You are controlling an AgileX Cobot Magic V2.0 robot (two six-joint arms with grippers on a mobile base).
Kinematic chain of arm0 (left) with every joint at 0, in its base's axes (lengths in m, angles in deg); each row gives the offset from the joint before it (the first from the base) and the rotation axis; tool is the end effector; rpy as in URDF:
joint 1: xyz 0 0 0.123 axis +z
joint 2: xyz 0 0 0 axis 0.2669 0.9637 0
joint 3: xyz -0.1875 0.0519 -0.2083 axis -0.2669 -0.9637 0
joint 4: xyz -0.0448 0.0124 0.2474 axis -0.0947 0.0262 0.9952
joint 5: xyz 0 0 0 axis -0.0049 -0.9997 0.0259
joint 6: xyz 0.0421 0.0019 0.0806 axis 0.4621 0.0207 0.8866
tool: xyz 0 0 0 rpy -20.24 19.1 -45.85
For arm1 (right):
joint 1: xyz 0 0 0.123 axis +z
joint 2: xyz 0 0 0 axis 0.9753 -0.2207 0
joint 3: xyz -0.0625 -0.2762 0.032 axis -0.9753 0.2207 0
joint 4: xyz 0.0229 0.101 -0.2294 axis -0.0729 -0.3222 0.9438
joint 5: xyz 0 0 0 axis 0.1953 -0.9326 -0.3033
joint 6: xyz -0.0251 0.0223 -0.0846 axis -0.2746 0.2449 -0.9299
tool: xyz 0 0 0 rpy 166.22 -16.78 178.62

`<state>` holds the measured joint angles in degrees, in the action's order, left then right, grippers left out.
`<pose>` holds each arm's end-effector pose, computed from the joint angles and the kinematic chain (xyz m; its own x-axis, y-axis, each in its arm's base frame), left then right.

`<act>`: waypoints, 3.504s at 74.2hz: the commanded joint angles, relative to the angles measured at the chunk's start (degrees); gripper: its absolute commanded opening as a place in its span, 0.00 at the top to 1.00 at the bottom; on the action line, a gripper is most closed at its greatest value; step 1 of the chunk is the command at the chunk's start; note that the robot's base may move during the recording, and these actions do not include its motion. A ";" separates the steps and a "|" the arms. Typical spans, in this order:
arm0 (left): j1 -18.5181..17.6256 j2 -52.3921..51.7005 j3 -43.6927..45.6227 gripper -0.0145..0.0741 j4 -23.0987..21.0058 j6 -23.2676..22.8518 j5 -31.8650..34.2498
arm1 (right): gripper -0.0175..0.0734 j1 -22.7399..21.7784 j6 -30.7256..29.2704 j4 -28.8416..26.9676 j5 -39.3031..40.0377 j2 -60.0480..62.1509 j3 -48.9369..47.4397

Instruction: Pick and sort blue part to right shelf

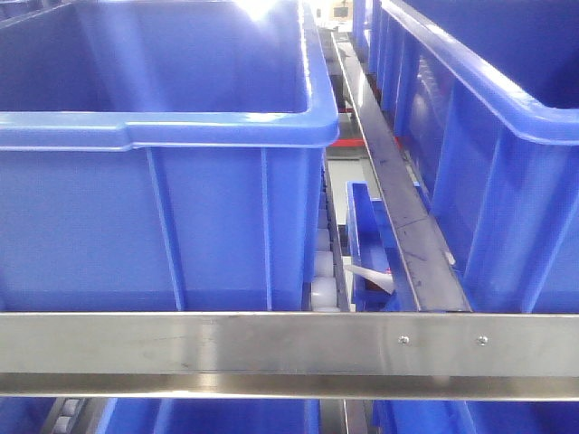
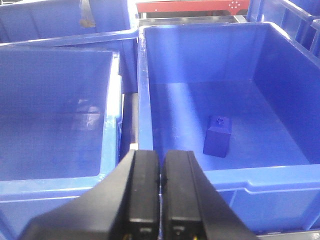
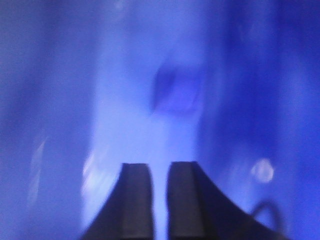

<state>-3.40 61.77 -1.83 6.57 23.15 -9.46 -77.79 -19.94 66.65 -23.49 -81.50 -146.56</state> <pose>0.0192 0.0176 0.3348 -0.1388 0.0094 -0.9903 0.0732 0.9973 -0.0008 0.3003 -0.0028 0.3355 -0.7618 -0.0403 -0.6466 -0.0268 0.9992 -0.0307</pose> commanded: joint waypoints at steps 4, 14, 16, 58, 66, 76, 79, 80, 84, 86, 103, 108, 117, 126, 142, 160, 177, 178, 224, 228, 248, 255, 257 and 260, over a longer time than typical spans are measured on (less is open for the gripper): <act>-0.01 0.90 1.28 0.68 1.13 0.12 4.12 | 0.64 0.26 -0.54 -0.81 6.46 11.22 7.61; -0.01 0.90 1.28 0.68 1.48 0.12 4.22 | 0.64 0.26 -0.54 -0.81 8.91 20.98 17.22; -0.01 0.90 1.28 0.68 1.48 0.12 4.31 | 0.64 0.26 -0.54 -0.81 9.38 22.61 18.53; -0.01 0.90 1.28 0.68 1.48 0.12 4.20 | 0.74 0.26 -0.54 -2.57 10.15 66.74 34.60; -0.01 0.90 1.28 0.68 1.48 0.12 4.20 | 0.74 0.26 -0.54 -3.58 10.15 72.10 34.60; -0.01 0.90 1.28 0.68 1.48 0.12 3.99 | 0.74 0.26 -0.54 -4.27 10.20 76.69 34.60; -0.01 0.90 1.28 0.68 1.48 0.12 4.01 | 0.74 0.26 -0.54 -4.27 10.14 77.24 34.60; -0.01 0.90 1.28 0.68 1.48 0.12 4.01 | 0.74 0.26 -0.54 -4.27 10.14 77.24 34.60; -0.01 0.90 1.28 0.68 1.48 0.12 4.01 | 0.74 0.26 -0.54 -4.27 10.14 77.35 34.60; -0.01 0.90 1.28 0.68 1.48 0.12 4.01 | 0.74 0.26 -0.54 -4.27 10.14 77.35 34.60; -0.01 0.90 1.28 0.68 1.48 0.12 4.01 | 0.74 0.26 -0.54 -4.27 10.14 77.35 34.60; -0.01 0.90 1.28 0.68 1.48 0.12 4.01 | 0.74 0.26 -0.54 -4.27 10.14 77.35 34.60; -0.01 0.90 1.28 0.68 1.48 0.12 4.01 | 0.74 0.26 -0.54 -4.27 10.14 77.35 34.60; 0.11 0.90 1.05 0.68 0.51 0.12 4.01 | 0.74 0.26 -0.54 -4.27 10.14 77.35 34.60; 5.83 -0.31 -0.66 0.68 -8.67 8.11 7.62 | 0.74 0.26 -0.54 -4.27 10.14 77.35 34.60; 15.36 -6.36 -16.43 0.68 -12.83 8.95 28.50 | 0.74 0.26 -0.54 -4.27 10.09 77.34 34.60; 18.81 -8.74 -31.35 0.68 -14.20 8.95 42.08 | 0.74 0.26 -0.54 -4.27 10.05 77.34 34.62; 18.78 -8.74 -32.12 0.68 -14.20 8.95 43.04 | 0.74 0.26 -0.54 -4.27 10.05 77.34 34.68; 19.06 -8.74 -35.84 0.68 -15.64 8.95 45.08 | 0.74 0.26 -0.54 -4.27 10.07 77.34 34.73; 19.06 -8.74 -35.84 0.68 -15.64 8.95 45.08 | 0.74 0.26 -0.54 -4.27 10.07 77.34 34.73; 19.06 -8.74 -35.84 0.68 -15.64 8.95 45.08 | 0.74 0.26 -0.54 -4.21 10.06 77.34 34.69; 19.06 -8.74 -35.84 0.68 -15.64 8.95 45.08 | 0.74 0.26 -0.54 -4.21 10.07 77.34 34.80; 19.06 -8.74 -35.84 0.68 -15.64 8.95 45.08 | 0.74 0.26 -0.54 -4.21 10.00 77.40 34.84; 19.06 -8.74 -35.84 0.68 -15.64 8.95 45.08 | 0.74 0.26 -0.54 -4.21 11.36 77.55 35.55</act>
<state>15.56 54.37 -36.31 -8.71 32.19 30.49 -77.52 -19.94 62.52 -18.06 -3.21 -110.44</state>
